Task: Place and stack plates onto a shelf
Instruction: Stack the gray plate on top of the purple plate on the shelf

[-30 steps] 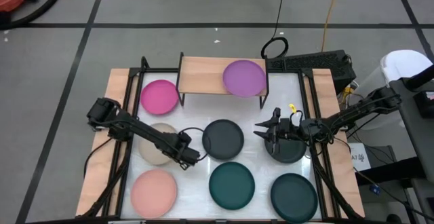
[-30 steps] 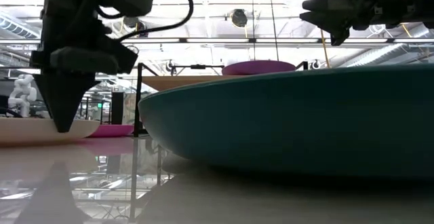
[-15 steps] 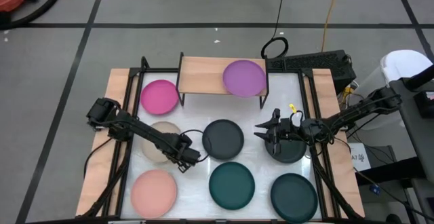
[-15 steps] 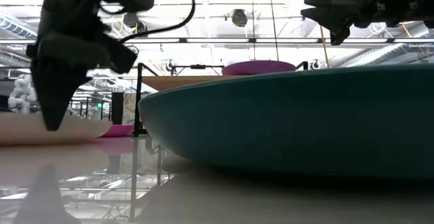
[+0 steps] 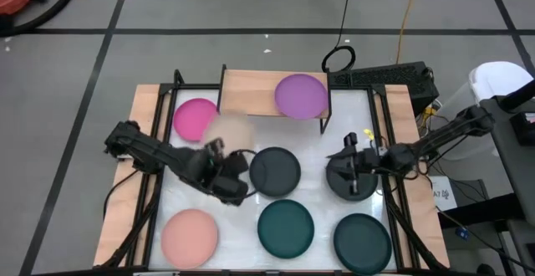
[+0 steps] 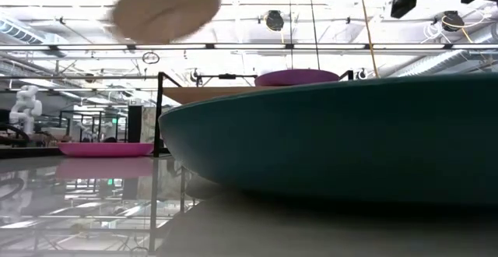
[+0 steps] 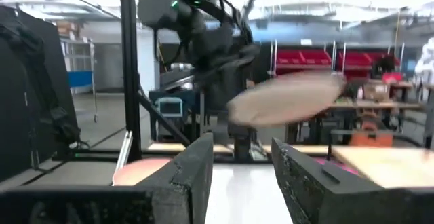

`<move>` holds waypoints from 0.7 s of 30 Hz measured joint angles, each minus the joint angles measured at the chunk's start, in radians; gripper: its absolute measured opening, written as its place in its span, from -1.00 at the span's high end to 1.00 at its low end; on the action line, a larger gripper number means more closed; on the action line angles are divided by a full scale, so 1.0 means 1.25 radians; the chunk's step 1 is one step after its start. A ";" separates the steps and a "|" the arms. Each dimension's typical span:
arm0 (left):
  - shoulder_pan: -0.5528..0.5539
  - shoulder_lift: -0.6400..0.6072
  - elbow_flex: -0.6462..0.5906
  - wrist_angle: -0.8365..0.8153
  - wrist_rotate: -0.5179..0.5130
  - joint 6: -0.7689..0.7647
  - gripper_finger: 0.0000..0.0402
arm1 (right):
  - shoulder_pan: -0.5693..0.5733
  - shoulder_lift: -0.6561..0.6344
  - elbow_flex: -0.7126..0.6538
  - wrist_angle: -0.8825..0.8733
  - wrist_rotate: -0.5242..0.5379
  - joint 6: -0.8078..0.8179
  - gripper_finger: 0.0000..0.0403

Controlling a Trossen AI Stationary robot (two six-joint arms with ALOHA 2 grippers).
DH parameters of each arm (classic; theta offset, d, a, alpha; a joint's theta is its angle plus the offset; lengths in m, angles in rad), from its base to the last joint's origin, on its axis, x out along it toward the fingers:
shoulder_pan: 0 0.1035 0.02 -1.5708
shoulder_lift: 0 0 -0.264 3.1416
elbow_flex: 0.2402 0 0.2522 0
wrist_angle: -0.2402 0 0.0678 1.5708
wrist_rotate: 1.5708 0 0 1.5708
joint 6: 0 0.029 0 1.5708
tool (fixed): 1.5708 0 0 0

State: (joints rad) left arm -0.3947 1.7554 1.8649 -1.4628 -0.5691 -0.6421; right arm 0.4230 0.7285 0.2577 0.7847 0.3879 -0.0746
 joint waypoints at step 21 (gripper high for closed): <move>0.438 0.146 0.061 0.617 0.269 0.962 0.96 | 0.004 -0.052 0.000 -0.051 0.002 -0.022 0.34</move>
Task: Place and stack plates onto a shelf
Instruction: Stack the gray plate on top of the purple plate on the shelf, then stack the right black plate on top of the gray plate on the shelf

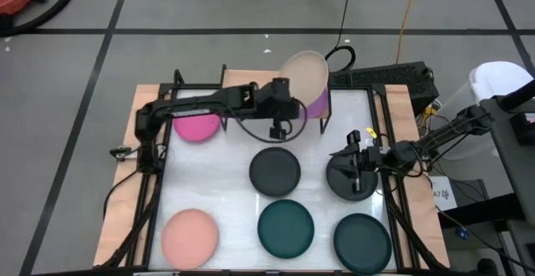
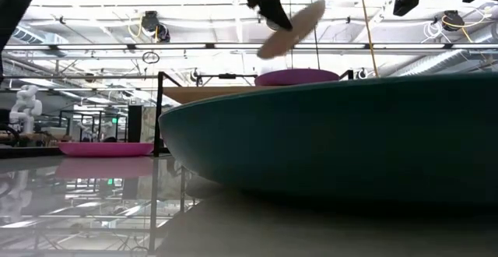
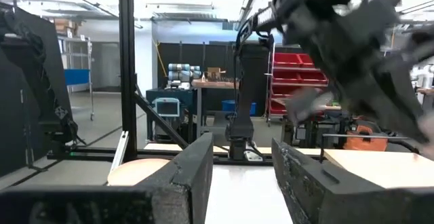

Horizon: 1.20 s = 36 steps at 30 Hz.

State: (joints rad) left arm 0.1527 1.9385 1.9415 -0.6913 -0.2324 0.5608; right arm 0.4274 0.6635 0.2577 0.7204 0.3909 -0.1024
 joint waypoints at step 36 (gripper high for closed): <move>-0.123 -0.143 -0.074 -0.029 -0.148 -0.236 0.31 | 0.000 0.008 0.000 -0.136 0.047 0.100 0.34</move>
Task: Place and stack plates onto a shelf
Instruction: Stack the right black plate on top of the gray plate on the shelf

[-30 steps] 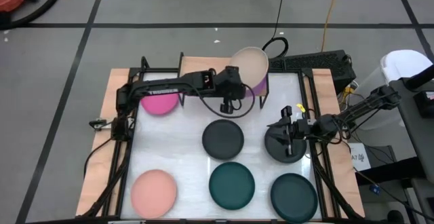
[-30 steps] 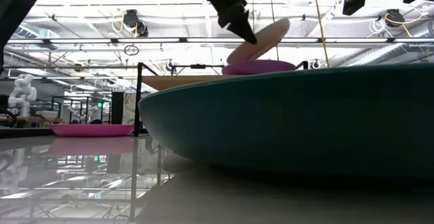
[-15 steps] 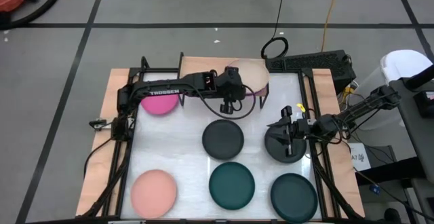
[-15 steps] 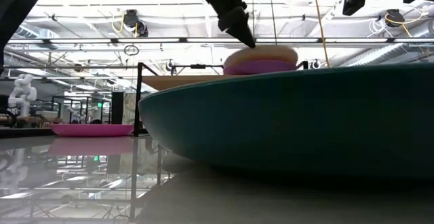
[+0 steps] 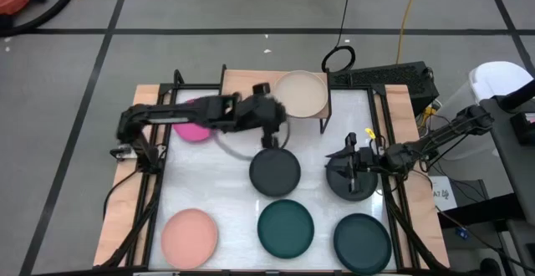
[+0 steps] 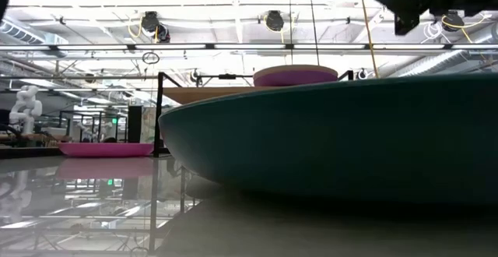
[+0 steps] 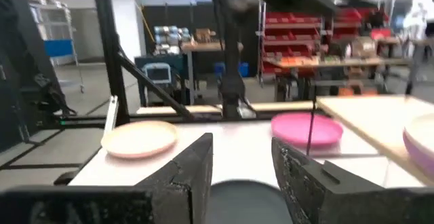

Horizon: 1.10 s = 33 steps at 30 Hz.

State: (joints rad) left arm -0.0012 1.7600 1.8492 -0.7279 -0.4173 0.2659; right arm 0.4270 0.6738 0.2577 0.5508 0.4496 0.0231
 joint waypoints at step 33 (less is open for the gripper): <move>-0.200 -0.218 -0.733 0.998 -0.002 -0.068 0.54 | 0.082 0.409 0.301 -0.743 -0.019 0.559 0.34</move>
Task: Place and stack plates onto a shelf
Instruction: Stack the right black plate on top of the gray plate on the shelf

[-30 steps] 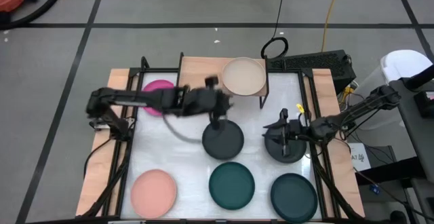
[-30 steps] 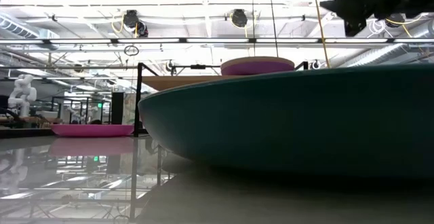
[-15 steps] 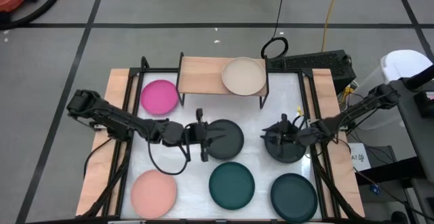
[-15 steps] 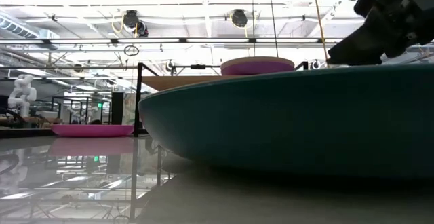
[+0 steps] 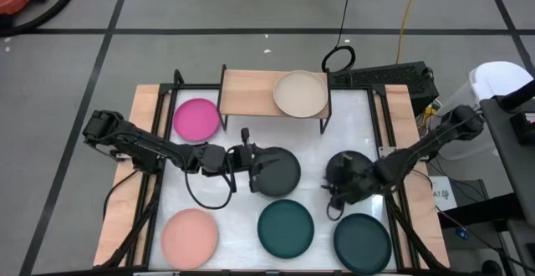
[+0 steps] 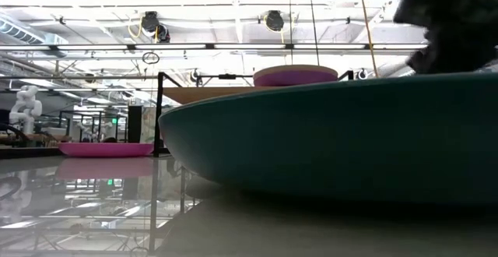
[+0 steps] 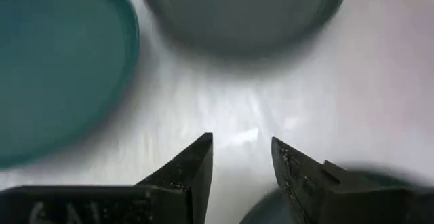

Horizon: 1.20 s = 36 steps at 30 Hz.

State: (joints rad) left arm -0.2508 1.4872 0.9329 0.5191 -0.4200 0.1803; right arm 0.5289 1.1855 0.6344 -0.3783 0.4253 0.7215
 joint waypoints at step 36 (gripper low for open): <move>0.009 0.000 0.000 -0.002 0.003 -0.026 0.54 | -0.010 0.153 0.056 -0.204 -0.072 0.211 0.34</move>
State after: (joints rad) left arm -0.2398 1.4872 0.9329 0.5171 -0.4164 0.1480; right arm 0.5163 1.3773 0.7044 -0.6331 0.3351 0.9856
